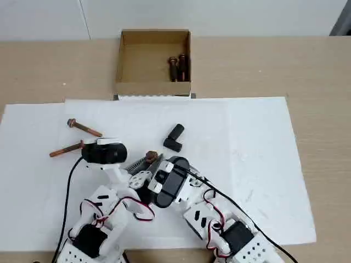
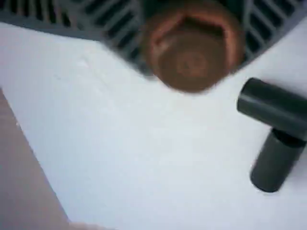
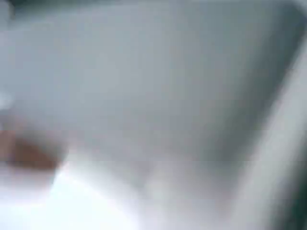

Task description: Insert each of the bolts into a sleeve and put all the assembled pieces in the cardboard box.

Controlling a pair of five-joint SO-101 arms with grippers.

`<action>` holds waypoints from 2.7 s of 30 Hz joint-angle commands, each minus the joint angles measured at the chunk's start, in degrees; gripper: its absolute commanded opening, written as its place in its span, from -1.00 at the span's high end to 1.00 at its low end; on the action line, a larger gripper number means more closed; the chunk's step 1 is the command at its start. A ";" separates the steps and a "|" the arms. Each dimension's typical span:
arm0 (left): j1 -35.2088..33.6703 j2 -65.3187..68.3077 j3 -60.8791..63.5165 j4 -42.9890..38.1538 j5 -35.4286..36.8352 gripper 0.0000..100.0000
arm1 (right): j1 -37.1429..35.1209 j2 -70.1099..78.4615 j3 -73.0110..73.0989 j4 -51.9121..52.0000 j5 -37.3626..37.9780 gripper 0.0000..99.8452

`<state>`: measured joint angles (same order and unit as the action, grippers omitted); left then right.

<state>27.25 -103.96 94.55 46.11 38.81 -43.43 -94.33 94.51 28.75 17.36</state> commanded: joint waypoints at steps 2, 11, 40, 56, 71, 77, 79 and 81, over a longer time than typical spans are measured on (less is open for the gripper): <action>0.53 -0.09 -0.66 0.62 -0.53 0.58 | -0.66 -0.66 -0.88 -3.12 0.53 1.00; -4.92 0.00 -5.76 0.62 -4.31 0.57 | -0.66 -0.66 -0.09 -3.12 0.53 1.00; -29.45 -0.09 -1.10 0.79 -34.46 0.99 | 23.16 -0.22 1.67 0.40 -8.09 1.00; -33.23 -0.09 1.01 8.18 -39.21 0.99 | 33.36 0.04 -15.03 24.13 -17.58 1.00; -32.79 -0.09 0.66 8.26 -39.21 0.99 | 33.10 34.33 -41.76 20.35 -17.76 1.00; -32.79 -0.09 0.66 8.26 -39.21 0.99 | 32.92 52.35 -53.71 12.97 -17.76 1.00; -32.79 -0.09 0.66 8.35 -39.21 0.99 | 32.57 57.10 -57.23 10.15 -17.49 0.99; -32.79 -0.09 0.66 8.35 -39.21 0.99 | 32.13 61.67 -60.66 7.60 -17.41 0.99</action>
<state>-5.71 -103.52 95.87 54.11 -0.13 -10.81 -37.63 41.49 40.88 0.31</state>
